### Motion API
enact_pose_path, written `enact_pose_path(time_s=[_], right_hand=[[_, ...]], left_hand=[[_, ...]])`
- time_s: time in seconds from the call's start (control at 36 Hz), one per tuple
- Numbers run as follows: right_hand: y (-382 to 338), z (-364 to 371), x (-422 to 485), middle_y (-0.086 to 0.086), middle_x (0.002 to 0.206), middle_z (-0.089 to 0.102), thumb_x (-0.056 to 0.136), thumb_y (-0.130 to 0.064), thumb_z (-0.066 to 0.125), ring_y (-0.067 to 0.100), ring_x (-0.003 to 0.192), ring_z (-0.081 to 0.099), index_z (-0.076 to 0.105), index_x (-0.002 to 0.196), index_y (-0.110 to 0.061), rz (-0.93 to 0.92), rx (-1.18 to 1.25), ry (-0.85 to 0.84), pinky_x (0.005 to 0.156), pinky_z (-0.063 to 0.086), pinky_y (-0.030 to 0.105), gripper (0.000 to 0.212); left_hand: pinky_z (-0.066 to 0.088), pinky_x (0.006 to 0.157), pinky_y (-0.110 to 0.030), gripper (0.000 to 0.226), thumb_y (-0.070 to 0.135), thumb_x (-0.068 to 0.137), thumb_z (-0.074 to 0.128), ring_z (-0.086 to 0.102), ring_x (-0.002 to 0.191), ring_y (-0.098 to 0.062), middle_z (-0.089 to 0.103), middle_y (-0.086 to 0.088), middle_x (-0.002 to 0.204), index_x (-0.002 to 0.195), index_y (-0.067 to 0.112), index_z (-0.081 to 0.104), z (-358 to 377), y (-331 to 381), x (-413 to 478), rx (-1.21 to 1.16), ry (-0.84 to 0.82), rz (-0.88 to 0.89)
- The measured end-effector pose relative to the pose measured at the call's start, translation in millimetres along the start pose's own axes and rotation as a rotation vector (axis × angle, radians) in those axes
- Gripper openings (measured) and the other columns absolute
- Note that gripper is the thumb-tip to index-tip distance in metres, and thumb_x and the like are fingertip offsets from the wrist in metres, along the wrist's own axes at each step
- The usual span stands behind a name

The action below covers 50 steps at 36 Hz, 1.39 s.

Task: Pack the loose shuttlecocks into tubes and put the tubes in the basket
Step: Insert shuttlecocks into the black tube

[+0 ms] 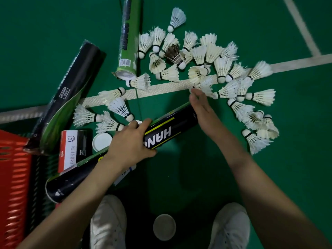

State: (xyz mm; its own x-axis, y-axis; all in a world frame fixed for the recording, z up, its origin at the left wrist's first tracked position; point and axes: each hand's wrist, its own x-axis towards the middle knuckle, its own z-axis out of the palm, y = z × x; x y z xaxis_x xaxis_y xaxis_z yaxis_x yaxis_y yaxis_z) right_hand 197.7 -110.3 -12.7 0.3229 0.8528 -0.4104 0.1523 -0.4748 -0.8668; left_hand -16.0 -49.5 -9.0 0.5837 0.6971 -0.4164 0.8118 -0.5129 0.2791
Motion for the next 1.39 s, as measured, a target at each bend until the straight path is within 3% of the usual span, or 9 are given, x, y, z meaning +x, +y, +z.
enact_pose_path(time_s=[0.17,0.31,0.47,0.64,0.86,0.94,1.11,1.28,1.39], right_hand=[[-11.5,-7.2,23.1,-0.004,0.154,0.024,0.102,-0.045,0.021,0.002,0.134,0.023,0.023,0.149,-0.022,0.071,0.049,0.175,0.101,0.012,0.016,0.053],[-7.2,-29.7,55.0,0.011,0.110,0.055,0.099,-0.032,0.041,0.021,0.089,0.051,0.055,0.120,-0.016,0.024,-0.146,0.356,0.075,0.037,0.027,0.029],[-1.9,-56.5,83.6,0.008,0.130,0.046,0.093,-0.040,0.042,0.029,0.109,0.050,0.056,0.106,-0.035,0.301,-0.043,0.355,0.082,0.046,0.037,0.020],[1.2,-52.4,87.4,0.005,0.138,0.045,0.096,-0.031,0.045,0.025,0.124,0.044,0.047,0.136,-0.011,0.382,-0.005,0.174,0.095,0.035,0.031,0.044],[20.2,-43.4,76.5,0.009,0.113,0.066,0.091,-0.021,0.056,0.024,0.104,0.059,0.067,0.110,-0.010,0.129,-0.177,0.436,0.091,0.047,0.035,0.025],[16.1,-41.5,57.3,0.003,0.104,0.064,0.092,-0.015,0.057,0.015,0.097,0.059,0.064,0.101,-0.010,0.006,-0.121,0.519,0.079,0.045,0.021,0.012],[3.9,-30.5,22.0,-0.002,0.105,0.055,0.098,-0.013,0.046,0.011,0.073,0.051,0.051,0.119,-0.023,-0.066,-0.071,0.313,0.061,0.041,0.022,0.024],[-4.8,-13.7,2.6,-0.002,0.153,0.029,0.099,-0.051,0.026,0.017,0.137,0.031,0.018,0.148,-0.037,0.051,0.016,0.061,0.108,0.020,0.032,0.052],[8.5,-24.7,8.8,-0.005,0.147,0.039,0.101,-0.048,0.023,0.009,0.134,0.034,0.037,0.144,-0.029,0.020,-0.027,0.172,0.110,0.024,0.028,0.049]], left_hand=[[0.048,0.080,-0.036,0.091,0.054,0.066,0.073,0.054,0.102,-0.028,0.050,-0.007,0.110,0.141,0.030,0.026,-15.1,9.5,20.3,0.033,-0.024,-0.018],[0.046,0.078,-0.036,0.084,0.055,0.069,0.071,0.053,0.104,-0.029,0.049,-0.008,0.112,0.136,0.027,0.028,-30.0,27.6,41.8,0.061,-0.108,-0.003],[0.046,0.080,-0.038,0.089,0.055,0.069,0.071,0.052,0.108,-0.030,0.048,-0.009,0.118,0.138,0.025,0.024,-31.9,42.3,54.3,0.075,-0.193,-0.030],[0.047,0.085,-0.039,0.086,0.055,0.071,0.069,0.054,0.108,-0.031,0.049,-0.010,0.118,0.138,0.024,0.025,-29.7,30.5,55.7,0.089,-0.212,-0.087],[0.045,0.076,-0.033,0.085,0.055,0.069,0.071,0.055,0.100,-0.027,0.050,-0.007,0.112,0.135,0.025,0.026,-23.1,0.8,54.8,0.021,-0.134,-0.151],[0.049,0.079,-0.035,0.090,0.055,0.067,0.073,0.055,0.102,-0.028,0.049,-0.007,0.113,0.138,0.028,0.024,-16.9,-5.6,49.4,-0.014,-0.084,-0.164],[0.048,0.085,-0.036,0.093,0.055,0.066,0.073,0.052,0.107,-0.029,0.048,-0.008,0.114,0.141,0.031,0.023,-6.9,4.9,30.2,-0.012,-0.047,-0.107],[0.045,0.087,-0.036,0.094,0.053,0.068,0.072,0.051,0.111,-0.029,0.047,-0.007,0.117,0.144,0.032,0.021,-3.7,17.3,22.3,0.022,-0.028,-0.056],[0.045,0.085,-0.036,0.093,0.055,0.068,0.072,0.051,0.111,-0.029,0.048,-0.007,0.118,0.143,0.033,0.022,-0.8,21.6,26.8,0.025,-0.046,-0.083]])
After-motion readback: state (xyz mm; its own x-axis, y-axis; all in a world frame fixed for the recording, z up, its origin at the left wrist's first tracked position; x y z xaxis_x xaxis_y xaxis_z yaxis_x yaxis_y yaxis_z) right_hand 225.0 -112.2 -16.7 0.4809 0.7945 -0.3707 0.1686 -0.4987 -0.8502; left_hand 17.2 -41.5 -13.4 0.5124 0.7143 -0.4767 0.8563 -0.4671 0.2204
